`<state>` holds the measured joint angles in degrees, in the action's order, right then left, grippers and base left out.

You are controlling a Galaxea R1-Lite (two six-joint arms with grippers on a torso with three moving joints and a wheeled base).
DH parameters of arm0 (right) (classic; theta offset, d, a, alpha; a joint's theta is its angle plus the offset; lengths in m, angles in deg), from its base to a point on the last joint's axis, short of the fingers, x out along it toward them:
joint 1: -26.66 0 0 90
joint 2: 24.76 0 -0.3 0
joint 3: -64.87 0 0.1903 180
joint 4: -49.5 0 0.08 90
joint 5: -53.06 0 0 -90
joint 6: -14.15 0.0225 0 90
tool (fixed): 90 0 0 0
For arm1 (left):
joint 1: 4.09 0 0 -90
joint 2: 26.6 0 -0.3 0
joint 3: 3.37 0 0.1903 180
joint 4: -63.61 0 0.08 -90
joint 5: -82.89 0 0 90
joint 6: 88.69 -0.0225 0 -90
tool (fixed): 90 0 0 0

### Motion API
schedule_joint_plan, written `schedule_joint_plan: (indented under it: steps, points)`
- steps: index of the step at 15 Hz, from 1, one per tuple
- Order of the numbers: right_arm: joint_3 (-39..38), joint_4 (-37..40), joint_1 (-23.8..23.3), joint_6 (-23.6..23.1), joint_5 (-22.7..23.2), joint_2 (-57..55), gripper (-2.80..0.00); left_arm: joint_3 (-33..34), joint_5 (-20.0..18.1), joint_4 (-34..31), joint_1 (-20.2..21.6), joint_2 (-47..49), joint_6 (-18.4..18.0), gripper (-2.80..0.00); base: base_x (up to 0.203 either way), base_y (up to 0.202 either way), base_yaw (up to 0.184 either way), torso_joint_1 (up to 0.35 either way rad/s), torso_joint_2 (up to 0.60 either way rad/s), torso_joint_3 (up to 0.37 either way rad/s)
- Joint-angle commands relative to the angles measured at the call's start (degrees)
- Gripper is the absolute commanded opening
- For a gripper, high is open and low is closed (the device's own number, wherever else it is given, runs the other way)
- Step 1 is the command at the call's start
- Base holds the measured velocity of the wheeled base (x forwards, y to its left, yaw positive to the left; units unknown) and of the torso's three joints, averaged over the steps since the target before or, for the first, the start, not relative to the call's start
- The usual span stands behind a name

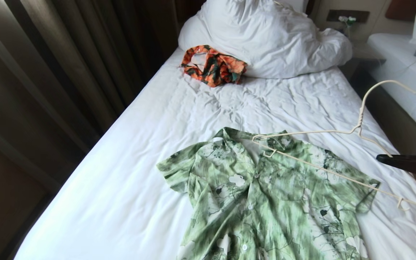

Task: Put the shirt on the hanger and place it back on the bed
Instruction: Lift the shirt and hanger

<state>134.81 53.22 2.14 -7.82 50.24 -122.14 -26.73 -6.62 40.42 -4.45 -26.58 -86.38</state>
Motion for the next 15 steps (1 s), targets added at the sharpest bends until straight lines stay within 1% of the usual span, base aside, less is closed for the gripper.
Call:
schedule_joint_plan:
  steps: [1,5,9,10,11,15]
  points:
    - [-3.31,-0.14,0.23,-0.34,0.49,3.19,-2.80,0.00,0.04,-0.01,0.00,-0.02,0.06,-2.80,0.000,0.000,0.000,0.000,0.00,0.000]
    - [-7.72,0.60,-3.59,-0.08,0.49,11.47,-2.80,0.00,0.04,0.02,0.00,-0.02,0.06,-2.80,0.000,0.000,0.000,0.000,0.00,0.000]
    - [-8.78,5.95,-9.13,2.90,0.49,19.00,-2.80,0.00,0.04,0.04,0.00,-0.02,0.00,-2.80,0.000,0.000,0.000,0.000,0.00,0.000]
    - [-8.85,6.23,-10.55,3.04,0.49,19.49,-2.80,0.00,-0.08,-0.09,0.00,-0.02,-0.71,-2.80,0.000,0.000,0.000,0.000,0.00,0.000]
    - [-8.83,6.31,-11.81,3.14,0.49,19.51,-2.80,0.00,0.04,-0.01,0.00,-0.02,-0.12,-2.80,0.000,0.000,0.000,0.000,0.00,0.000]
    - [-7.96,6.23,-17.11,7.20,0.49,19.18,-2.80,-0.04,-0.27,0.39,0.00,-0.02,-1.70,-2.80,0.000,0.000,0.000,0.000,0.00,0.000]
